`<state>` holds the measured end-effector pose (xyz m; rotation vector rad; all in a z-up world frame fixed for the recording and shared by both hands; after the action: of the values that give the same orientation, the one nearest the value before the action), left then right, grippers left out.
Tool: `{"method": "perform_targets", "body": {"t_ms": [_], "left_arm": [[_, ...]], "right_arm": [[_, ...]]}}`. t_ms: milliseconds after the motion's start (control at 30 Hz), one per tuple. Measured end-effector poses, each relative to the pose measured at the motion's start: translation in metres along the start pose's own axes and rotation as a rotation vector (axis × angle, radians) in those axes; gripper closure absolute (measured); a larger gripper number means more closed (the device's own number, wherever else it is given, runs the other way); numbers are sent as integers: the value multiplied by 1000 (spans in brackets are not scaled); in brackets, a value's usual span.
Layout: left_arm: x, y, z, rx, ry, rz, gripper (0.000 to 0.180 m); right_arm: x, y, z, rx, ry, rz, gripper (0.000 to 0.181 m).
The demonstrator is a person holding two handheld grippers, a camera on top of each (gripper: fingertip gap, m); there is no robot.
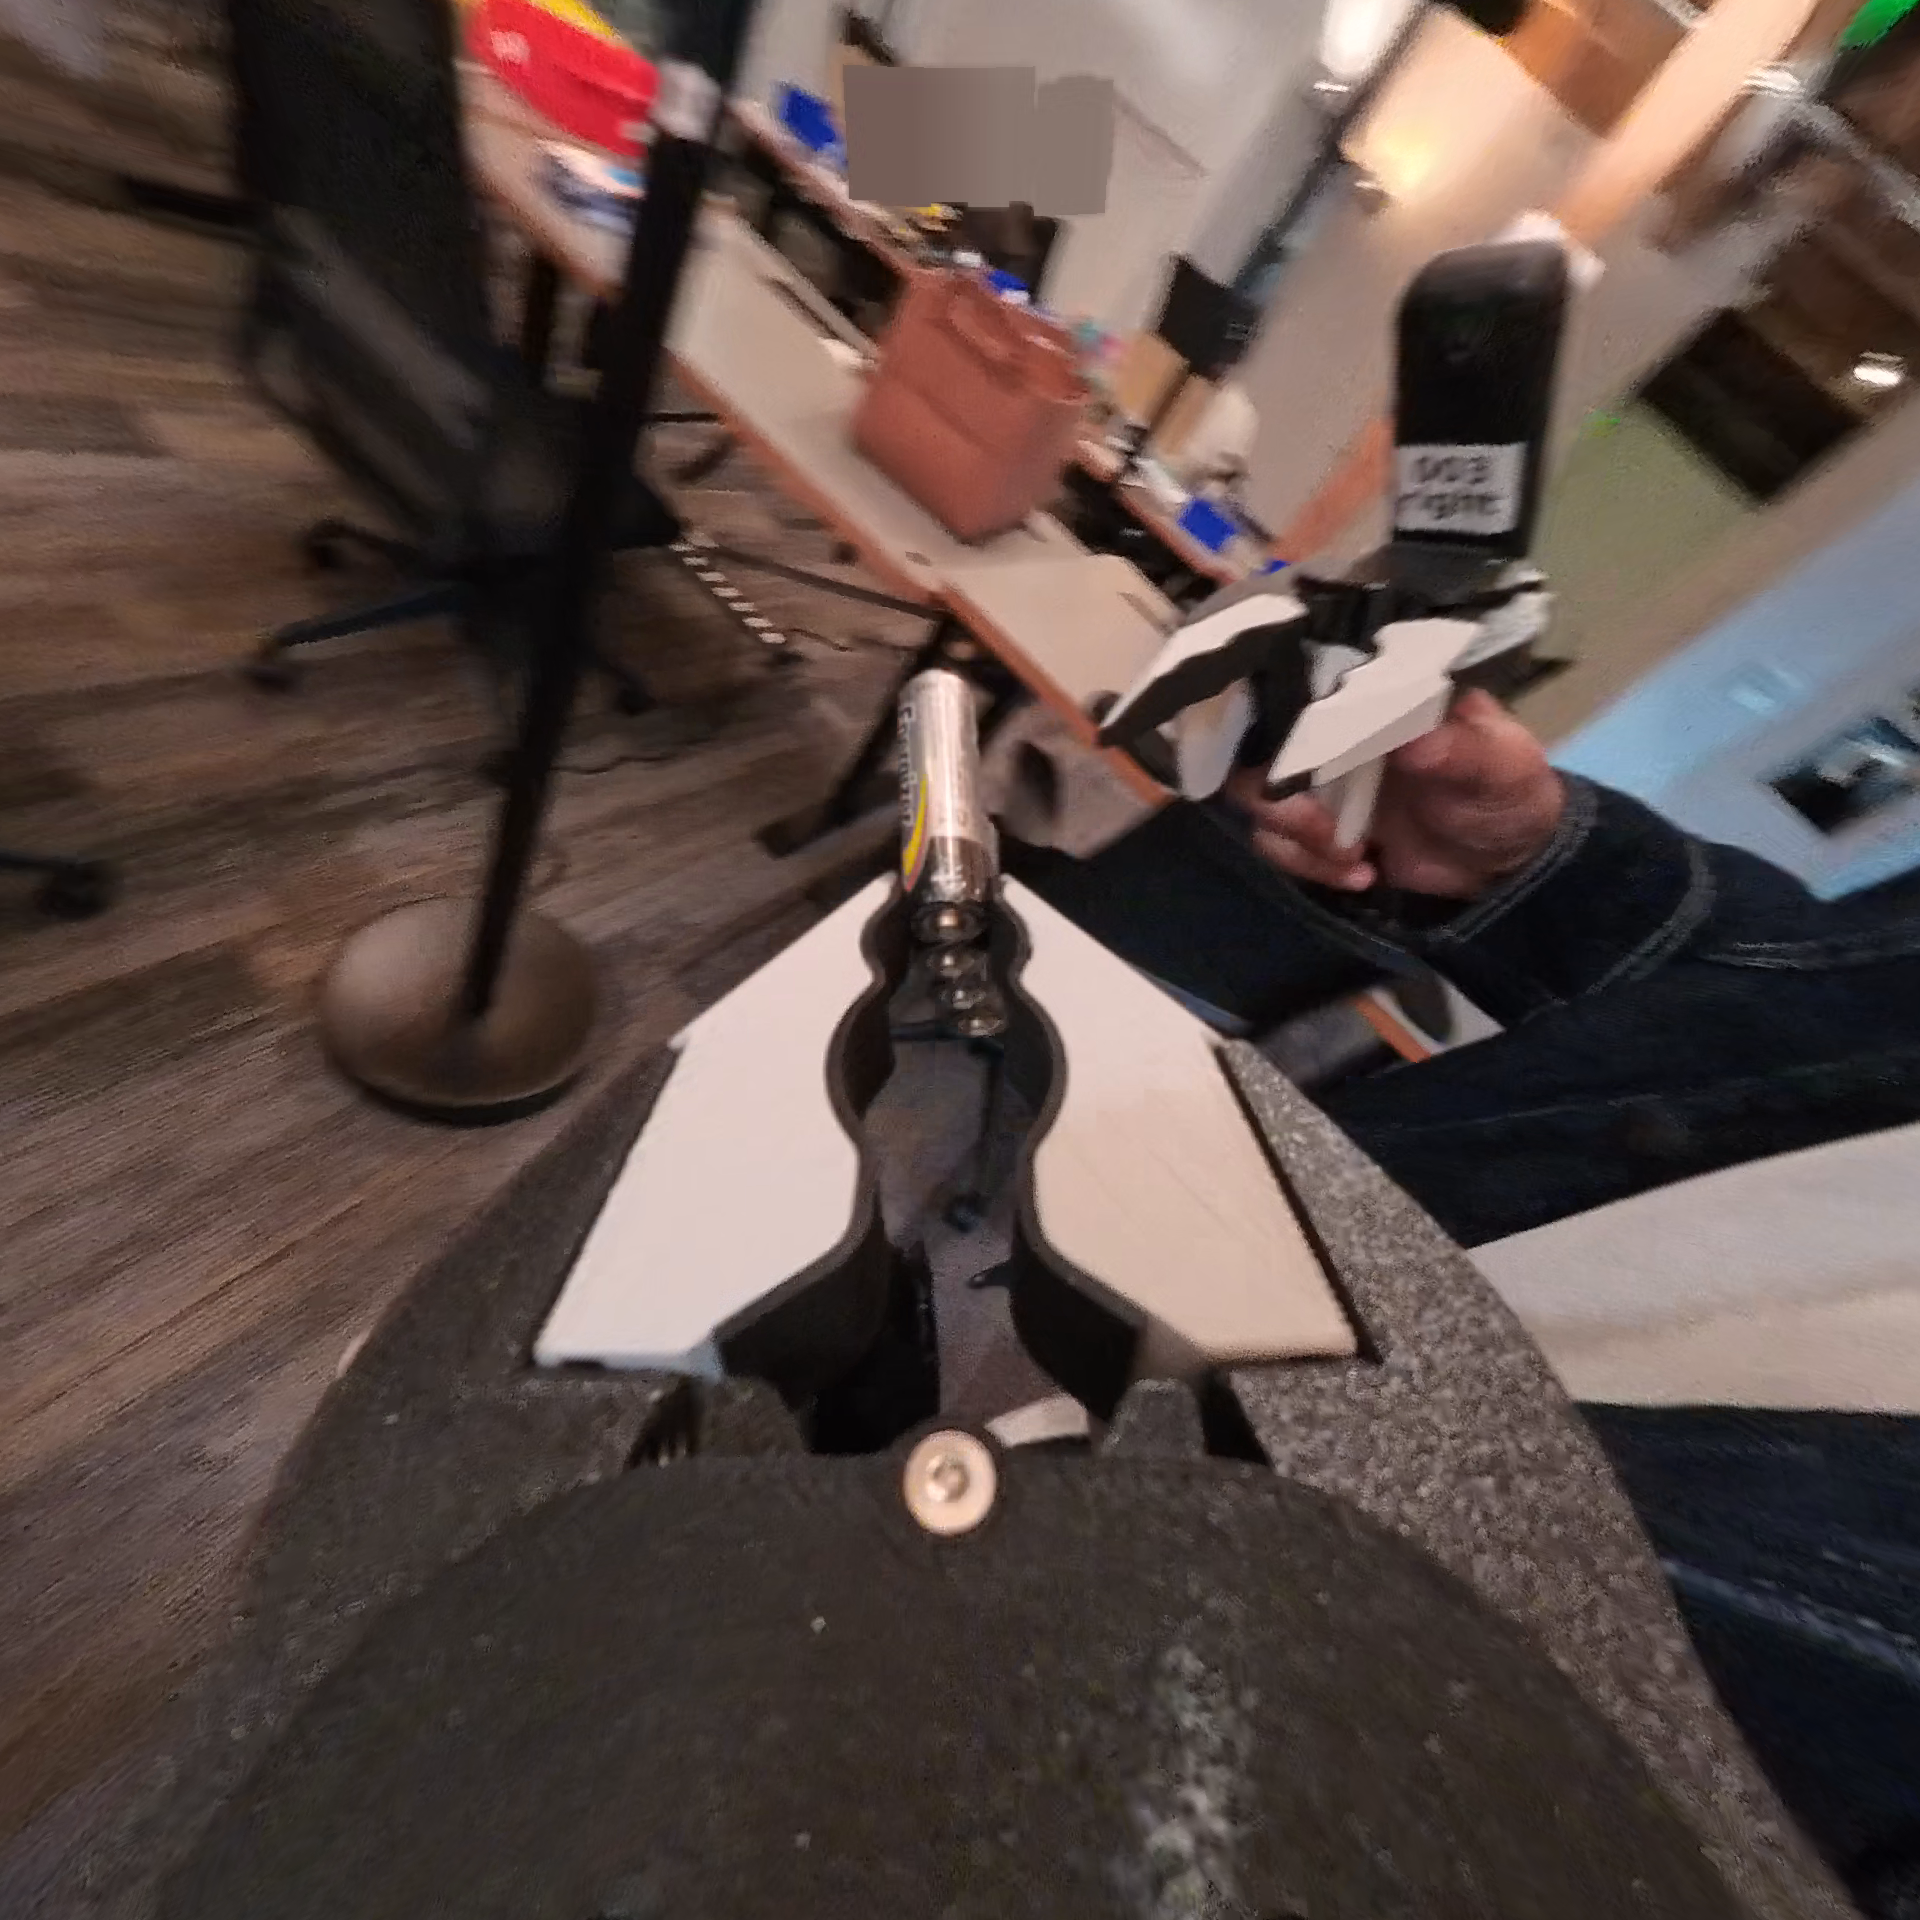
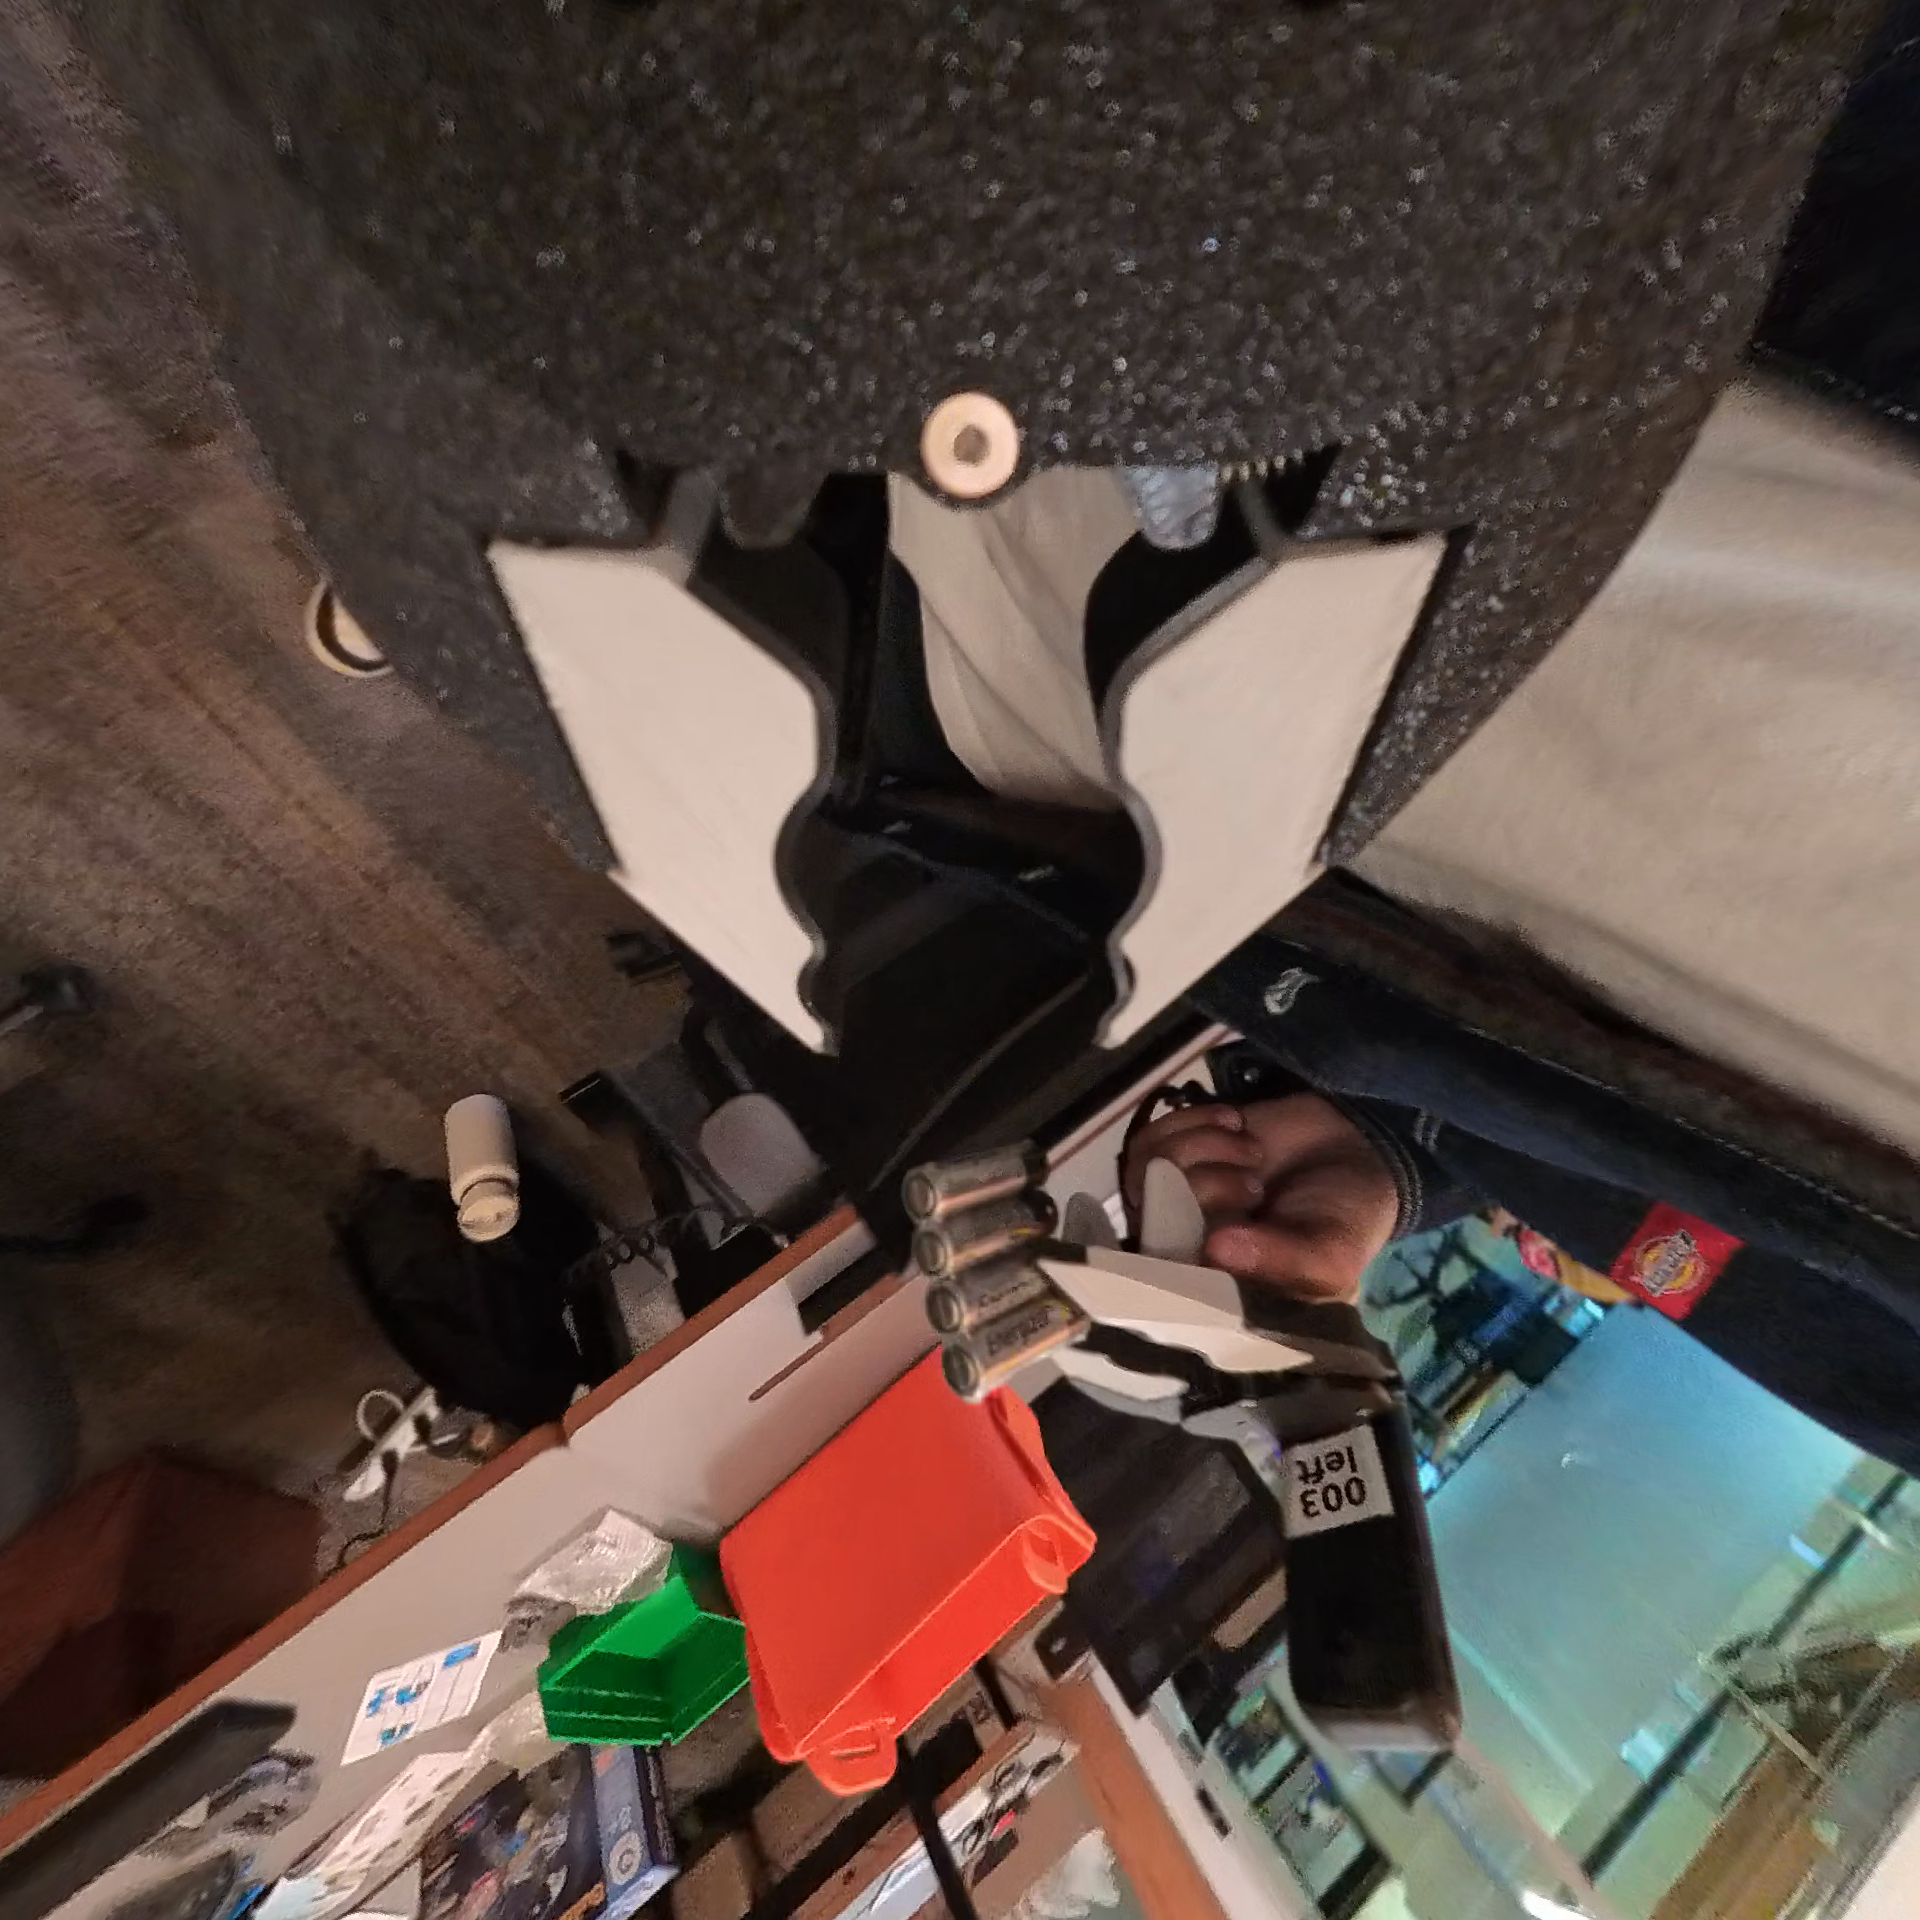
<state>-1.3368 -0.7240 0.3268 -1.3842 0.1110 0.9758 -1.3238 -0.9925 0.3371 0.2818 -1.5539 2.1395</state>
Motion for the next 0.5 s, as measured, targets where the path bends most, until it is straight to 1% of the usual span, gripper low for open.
{"method": "perform_targets", "body": {"t_ms": [167,233,300,400,467,500], "left_arm": [[127,-69,-32,-33,-258,27,168],[175,-103,-35,-67,-330,98,168],[213,-134,-28,-120,-389,169,168],[247,-169,-4,-181,-501,188,168],[267,-183,17,-213,-608,186,168],[278,-187,28,-233,-659,199,168]], "right_arm": [[-144,-78,-81,21,-77,55,137],[-195,-122,-124,5,-113,37,135],[-236,-172,-169,-45,-161,73,137],[-295,-236,-236,-21,-235,186,135],[-336,-271,-285,-12,-221,304,134],[-363,-286,-312,-13,-203,363,130]]}}
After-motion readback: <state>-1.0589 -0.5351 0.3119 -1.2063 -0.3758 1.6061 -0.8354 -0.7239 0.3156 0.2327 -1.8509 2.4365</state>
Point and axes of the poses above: each gripper's, where its closed fingertips meet, z back along the fingers, y out of its underside, x = y × z across the jaws, the point moved 10 cm from there along z, back along the fingers, and after that the axes turned 6 degrees about z, right-handed, at the moved point
